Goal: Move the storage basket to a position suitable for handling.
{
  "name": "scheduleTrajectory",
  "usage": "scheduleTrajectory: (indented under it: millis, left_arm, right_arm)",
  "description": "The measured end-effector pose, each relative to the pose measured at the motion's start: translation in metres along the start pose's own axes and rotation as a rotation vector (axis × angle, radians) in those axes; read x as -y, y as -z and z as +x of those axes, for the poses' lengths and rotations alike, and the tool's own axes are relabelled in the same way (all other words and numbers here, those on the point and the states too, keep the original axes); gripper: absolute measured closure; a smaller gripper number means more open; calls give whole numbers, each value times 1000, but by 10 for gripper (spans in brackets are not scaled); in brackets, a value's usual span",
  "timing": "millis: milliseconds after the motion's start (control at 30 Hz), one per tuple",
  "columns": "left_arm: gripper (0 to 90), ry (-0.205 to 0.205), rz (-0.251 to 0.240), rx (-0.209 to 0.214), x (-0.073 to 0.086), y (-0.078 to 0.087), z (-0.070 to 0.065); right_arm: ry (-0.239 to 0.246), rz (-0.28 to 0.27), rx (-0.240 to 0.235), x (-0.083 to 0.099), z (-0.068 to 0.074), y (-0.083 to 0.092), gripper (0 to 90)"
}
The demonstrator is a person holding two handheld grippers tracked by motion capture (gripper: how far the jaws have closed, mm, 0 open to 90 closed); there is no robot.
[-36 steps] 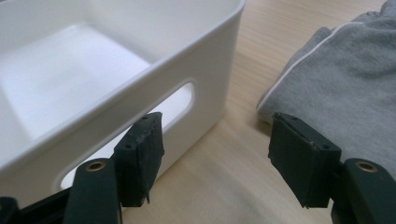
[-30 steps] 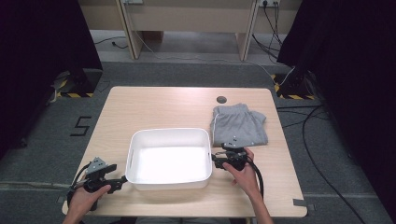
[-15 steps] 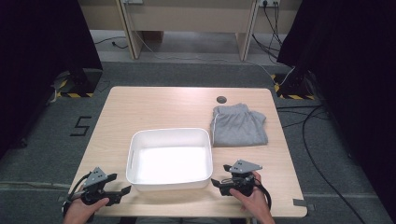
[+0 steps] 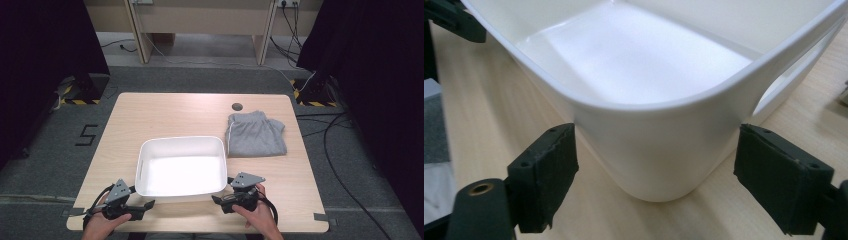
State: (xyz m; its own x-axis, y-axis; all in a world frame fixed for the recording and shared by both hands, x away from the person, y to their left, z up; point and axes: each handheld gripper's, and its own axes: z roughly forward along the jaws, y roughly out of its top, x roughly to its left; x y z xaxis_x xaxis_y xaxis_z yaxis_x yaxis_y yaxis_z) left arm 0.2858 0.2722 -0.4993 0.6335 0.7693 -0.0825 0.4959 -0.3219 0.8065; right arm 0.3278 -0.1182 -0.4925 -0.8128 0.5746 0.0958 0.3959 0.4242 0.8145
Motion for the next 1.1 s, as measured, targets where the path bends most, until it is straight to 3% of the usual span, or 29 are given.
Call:
scheduleTrajectory:
  millis: [200,400,700,1100]
  left_arm:
    - [176,1,4,-11,-13,-16,13]
    - [173,29,0,-12,-23,-30,26]
    - [160,25,12,-27,-34,-43,33]
    - [146,25,-1,-44,-37,-50,35]
  right_arm:
    - [-19,-5,29,-8,-15,-12,166]
    - [-56,1,33,-16,-34,-24,162]
    - [-52,15,62,-24,-44,-32,159]
    - [-51,23,76,-25,-50,-36,165]
